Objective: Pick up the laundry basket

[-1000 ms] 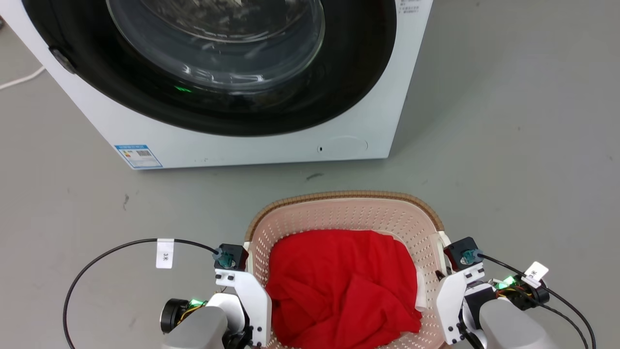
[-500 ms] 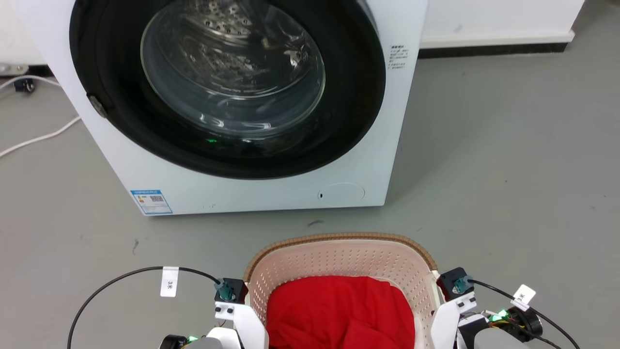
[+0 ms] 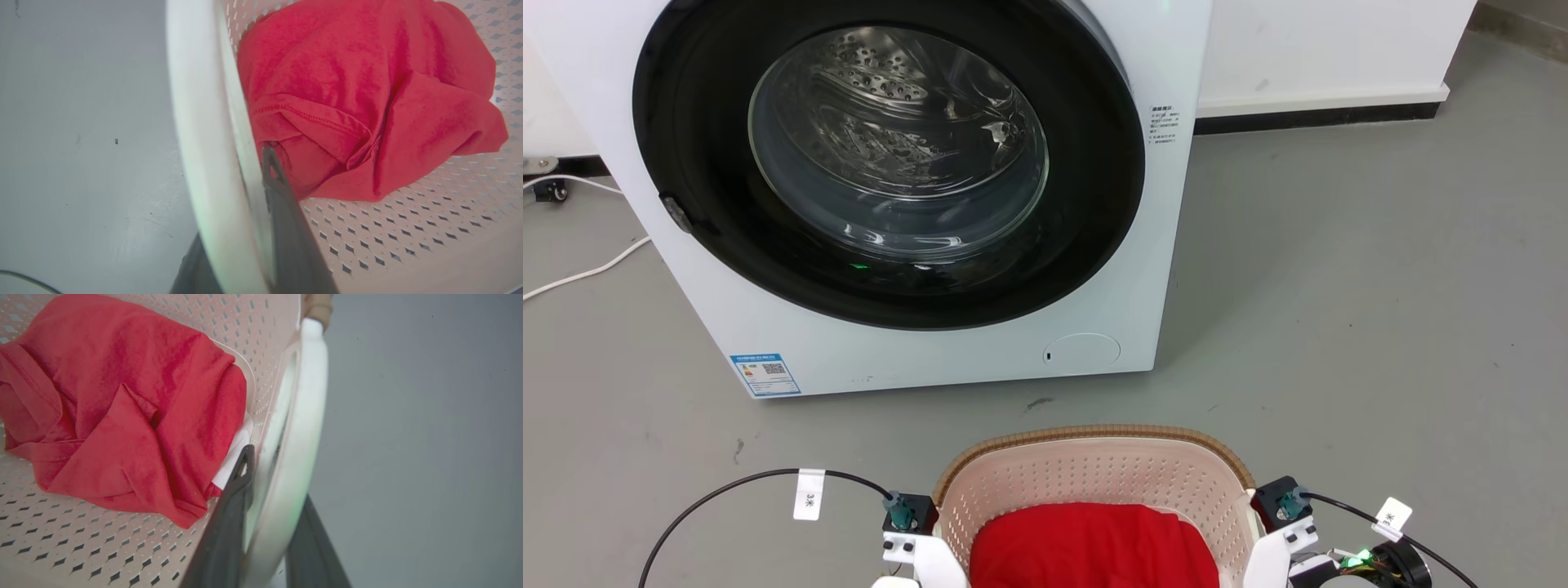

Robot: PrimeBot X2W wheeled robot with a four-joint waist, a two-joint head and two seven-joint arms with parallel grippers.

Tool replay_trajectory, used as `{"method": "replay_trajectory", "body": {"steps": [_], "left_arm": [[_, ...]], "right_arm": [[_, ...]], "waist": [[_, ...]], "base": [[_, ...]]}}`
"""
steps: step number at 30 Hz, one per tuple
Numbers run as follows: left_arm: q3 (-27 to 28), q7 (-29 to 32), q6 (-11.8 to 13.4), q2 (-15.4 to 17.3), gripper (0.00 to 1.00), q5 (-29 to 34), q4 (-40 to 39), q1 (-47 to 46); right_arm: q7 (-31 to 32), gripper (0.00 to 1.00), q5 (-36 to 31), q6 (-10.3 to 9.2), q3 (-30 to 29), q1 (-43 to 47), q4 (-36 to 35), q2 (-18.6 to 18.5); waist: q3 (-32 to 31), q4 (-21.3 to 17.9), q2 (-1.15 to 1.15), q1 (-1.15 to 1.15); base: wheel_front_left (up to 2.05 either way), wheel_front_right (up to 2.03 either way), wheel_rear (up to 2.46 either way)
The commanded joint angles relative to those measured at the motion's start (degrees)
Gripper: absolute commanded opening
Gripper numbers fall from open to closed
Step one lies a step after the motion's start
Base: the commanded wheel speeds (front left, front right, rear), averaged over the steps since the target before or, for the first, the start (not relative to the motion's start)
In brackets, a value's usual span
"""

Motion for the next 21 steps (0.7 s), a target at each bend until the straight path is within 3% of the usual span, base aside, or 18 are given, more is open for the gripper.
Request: {"method": "replay_trajectory", "body": {"steps": [1, 21], "left_arm": [[-0.78, -0.05, -1.75, -3.10, 0.00, -0.31, -2.04, 0.07], [-4.51, -0.42, -1.75, -2.74, 0.00, -4.08, -1.88, -1.00]], "right_arm": [[-0.22, 0.00, 0.09, 0.92, 1.33, 0.52, -1.17, 2.83], [0.08, 0.00, 3.91, 0.93, 5.59, -0.73, -0.18, 2.60]], "waist": [[-0.20, -0.07, 0.00, 0.01], [-0.35, -0.22, 0.00, 0.01]], "base": [[0.00, 0.00, 0.00], [0.00, 0.00, 0.00]]}}
